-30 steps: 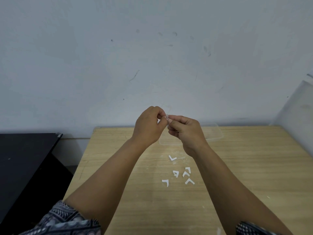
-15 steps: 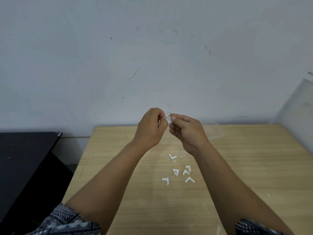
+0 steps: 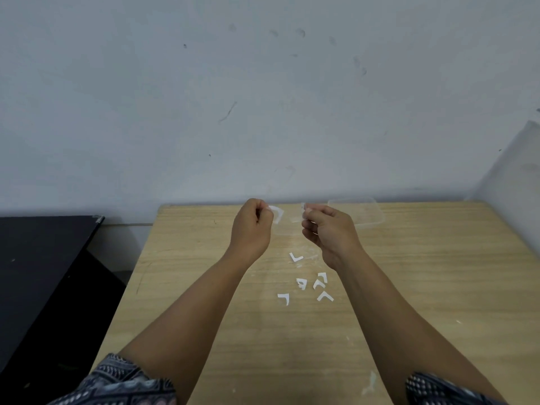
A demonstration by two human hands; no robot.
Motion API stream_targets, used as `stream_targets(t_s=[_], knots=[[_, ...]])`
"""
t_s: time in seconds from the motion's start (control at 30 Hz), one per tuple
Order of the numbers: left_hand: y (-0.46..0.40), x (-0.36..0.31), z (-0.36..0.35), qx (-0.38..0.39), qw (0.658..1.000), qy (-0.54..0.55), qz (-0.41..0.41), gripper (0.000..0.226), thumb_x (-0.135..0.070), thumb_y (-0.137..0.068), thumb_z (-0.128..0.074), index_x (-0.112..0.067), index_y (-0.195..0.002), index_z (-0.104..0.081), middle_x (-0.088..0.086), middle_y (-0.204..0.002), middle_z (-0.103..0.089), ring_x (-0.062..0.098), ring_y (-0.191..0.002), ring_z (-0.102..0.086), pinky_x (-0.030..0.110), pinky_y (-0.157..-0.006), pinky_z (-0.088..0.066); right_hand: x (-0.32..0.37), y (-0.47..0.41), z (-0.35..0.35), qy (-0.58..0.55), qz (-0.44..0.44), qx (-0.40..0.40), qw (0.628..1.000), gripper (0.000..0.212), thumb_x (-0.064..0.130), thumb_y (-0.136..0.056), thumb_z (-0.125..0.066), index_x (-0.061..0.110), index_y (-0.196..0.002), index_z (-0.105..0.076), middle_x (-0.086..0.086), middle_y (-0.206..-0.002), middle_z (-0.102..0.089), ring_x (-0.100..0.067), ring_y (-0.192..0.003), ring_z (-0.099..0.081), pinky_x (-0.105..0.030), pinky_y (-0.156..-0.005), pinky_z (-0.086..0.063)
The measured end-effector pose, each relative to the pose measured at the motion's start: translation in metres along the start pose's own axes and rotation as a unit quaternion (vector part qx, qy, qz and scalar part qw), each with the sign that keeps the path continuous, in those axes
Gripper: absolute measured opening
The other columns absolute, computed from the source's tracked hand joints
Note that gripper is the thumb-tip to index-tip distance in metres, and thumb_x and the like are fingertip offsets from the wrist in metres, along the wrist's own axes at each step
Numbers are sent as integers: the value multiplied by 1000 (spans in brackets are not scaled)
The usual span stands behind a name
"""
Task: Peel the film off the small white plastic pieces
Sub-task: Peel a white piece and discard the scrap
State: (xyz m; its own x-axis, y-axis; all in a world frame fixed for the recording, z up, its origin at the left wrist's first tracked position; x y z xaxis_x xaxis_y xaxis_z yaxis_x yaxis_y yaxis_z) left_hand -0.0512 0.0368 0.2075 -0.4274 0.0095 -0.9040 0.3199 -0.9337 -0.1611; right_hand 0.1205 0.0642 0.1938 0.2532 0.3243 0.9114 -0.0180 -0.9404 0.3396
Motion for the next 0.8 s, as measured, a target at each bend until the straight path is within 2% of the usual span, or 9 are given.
stream_targets(t_s=[0.23, 0.43, 0.57, 0.63, 0.7, 0.8], knots=[[31, 89, -47, 68, 982, -61, 165, 16, -20, -96, -44, -12, -88, -56, -7, -77, -54, 12, -69, -49, 27, -58, -38, -50, -2, 43, 42, -52, -41, 997, 14, 0, -86, -64, 9, -92, -73, -4, -74, -64, -13, -64, -59, -26, -61, -54], [63, 147, -77, 125, 952, -101, 259, 21, -20, -95, -43, -12, -82, -57, 0, -81, -61, 19, -75, -59, 30, -66, -44, -90, 0, 75, 80, -97, -58, 990, 14, 0, -86, -64, 8, -92, -73, -3, -75, -65, -14, -64, -60, -28, -64, -54], [70, 159, -86, 135, 941, -132, 280, 29, -14, -91, -46, -16, -65, -59, -5, -76, -66, 19, -70, -61, 28, -66, -47, -104, -2, 86, 96, -116, -56, 987, 12, 2, -88, -63, 8, -93, -72, -3, -75, -65, -12, -64, -60, -25, -60, -55], [70, 162, -86, 130, 939, -133, 290, 24, -14, -89, -53, -21, -70, -66, -8, -80, -68, 15, -77, -63, 27, -71, -49, -106, -5, 88, 101, -117, -50, 987, 12, 3, -89, -64, 8, -97, -71, -4, -77, -66, -13, -65, -61, -24, -60, -55], [70, 165, -85, 130, 940, -132, 285, 15, -16, -87, -61, -22, -85, -75, -9, -91, -73, 12, -86, -66, 26, -80, -51, -106, -9, 87, 105, -117, -38, 987, 16, 5, -90, -65, 11, -104, -69, -5, -80, -65, -13, -66, -62, -26, -64, -57], [70, 160, -79, 114, 948, -133, 266, 11, -20, -84, -67, -25, -86, -77, -11, -87, -73, 8, -86, -66, 25, -79, -50, -108, -13, 81, 103, -120, -3, 987, 26, 4, -91, -63, 18, -113, -67, -7, -80, -63, -13, -67, -62, -28, -68, -58]])
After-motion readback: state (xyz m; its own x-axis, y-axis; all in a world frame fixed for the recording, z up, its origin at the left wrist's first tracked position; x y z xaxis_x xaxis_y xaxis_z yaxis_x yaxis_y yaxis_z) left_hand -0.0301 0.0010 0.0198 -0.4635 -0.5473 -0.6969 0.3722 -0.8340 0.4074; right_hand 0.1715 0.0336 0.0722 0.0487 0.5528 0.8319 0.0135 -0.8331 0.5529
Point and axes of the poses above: each hand's wrist, its own y-axis away from the middle knuckle, its own z-axis out of the back of the hand, x = y × z, the point moved 5 cm from there along -y, towards the middle knuckle
